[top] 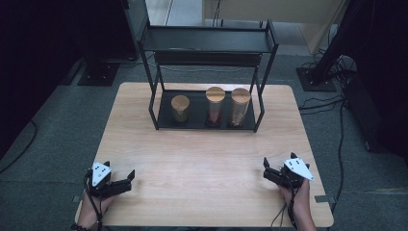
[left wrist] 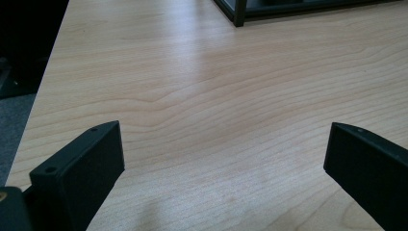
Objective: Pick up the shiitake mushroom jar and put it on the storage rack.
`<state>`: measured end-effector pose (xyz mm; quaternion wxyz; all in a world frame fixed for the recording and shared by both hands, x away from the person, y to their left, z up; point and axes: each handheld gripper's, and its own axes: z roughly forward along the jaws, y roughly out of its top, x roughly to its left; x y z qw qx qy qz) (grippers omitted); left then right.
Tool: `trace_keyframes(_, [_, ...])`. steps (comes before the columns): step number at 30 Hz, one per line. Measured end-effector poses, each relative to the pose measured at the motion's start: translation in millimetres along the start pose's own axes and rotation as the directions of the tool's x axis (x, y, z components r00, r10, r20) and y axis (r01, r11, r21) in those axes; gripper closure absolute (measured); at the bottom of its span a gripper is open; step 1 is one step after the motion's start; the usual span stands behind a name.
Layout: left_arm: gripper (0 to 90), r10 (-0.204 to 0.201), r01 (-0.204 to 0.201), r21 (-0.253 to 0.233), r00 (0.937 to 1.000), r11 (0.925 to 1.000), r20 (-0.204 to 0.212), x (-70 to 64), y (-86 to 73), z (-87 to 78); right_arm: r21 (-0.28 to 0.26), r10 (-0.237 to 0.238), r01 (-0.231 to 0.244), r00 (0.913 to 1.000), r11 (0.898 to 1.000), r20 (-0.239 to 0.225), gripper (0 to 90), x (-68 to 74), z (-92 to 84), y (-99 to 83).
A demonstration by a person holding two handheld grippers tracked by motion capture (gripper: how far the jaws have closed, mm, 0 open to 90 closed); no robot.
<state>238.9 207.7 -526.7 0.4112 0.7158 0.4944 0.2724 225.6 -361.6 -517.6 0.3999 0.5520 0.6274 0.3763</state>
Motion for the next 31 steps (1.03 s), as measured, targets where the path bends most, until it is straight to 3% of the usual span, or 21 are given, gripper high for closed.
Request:
trace_keyframes(8, [0.4,-0.001,0.001,0.000,1.0000,1.0000,0.000,-0.1,0.0,0.2,0.012,-0.040,0.039,0.9988,0.999,0.028,0.1,-8.1,-9.5,-4.8])
trace_keyframes(26, [0.4,0.000,0.000,0.000,1.0000,1.0000,-0.002,-0.2,0.0,0.1,0.015,-0.020,0.019,0.9970,1.000,0.075,0.1,-35.9,-34.6,-17.3])
trace_keyframes(31, [0.4,-0.012,0.012,0.003,0.9999,0.9999,0.001,1.1,0.1,0.2,0.011,0.008,-0.009,0.9970,1.000,0.077,0.1,-39.6,-37.0,-18.3])
